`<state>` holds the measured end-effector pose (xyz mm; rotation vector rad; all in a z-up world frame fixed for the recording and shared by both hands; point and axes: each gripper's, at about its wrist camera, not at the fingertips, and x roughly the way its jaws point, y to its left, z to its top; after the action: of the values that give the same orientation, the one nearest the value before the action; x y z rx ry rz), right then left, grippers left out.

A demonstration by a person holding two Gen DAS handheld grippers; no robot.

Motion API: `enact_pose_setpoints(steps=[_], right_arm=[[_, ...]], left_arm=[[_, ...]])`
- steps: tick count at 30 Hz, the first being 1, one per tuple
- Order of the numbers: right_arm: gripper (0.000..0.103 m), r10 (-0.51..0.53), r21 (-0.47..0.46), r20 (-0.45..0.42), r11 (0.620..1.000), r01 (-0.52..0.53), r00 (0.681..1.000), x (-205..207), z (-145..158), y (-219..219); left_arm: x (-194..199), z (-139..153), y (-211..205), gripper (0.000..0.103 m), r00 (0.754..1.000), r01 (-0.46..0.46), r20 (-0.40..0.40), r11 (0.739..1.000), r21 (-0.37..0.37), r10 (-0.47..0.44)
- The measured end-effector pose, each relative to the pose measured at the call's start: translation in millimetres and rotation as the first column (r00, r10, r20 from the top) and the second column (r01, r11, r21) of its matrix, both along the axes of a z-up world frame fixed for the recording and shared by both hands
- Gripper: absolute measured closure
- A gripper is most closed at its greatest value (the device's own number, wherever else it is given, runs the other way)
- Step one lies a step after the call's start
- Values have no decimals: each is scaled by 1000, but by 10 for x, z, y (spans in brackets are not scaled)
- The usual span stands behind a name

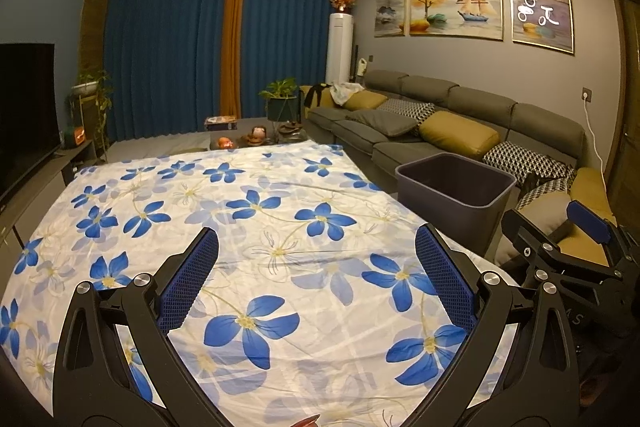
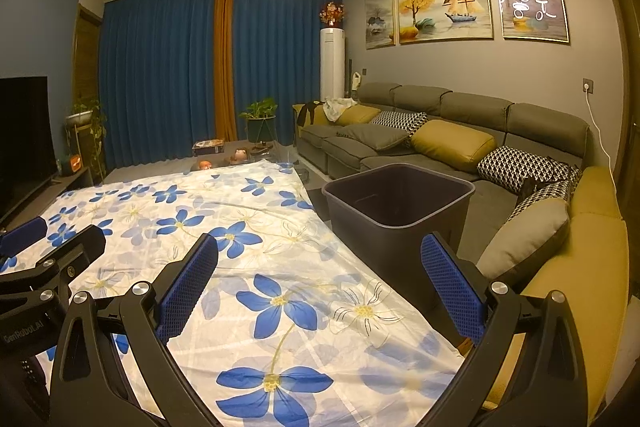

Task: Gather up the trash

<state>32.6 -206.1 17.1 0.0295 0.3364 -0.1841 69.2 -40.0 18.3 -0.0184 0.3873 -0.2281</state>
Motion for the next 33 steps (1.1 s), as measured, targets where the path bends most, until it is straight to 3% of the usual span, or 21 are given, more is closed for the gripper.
enact_pose_setpoints(steps=[33], right_arm=[[5, 5, 2, 0, 1000, -5, 1000, 15, 8, 11]], left_arm=[[-13, 11, 8, 6, 1000, 10, 4, 1000, -5, -10]])
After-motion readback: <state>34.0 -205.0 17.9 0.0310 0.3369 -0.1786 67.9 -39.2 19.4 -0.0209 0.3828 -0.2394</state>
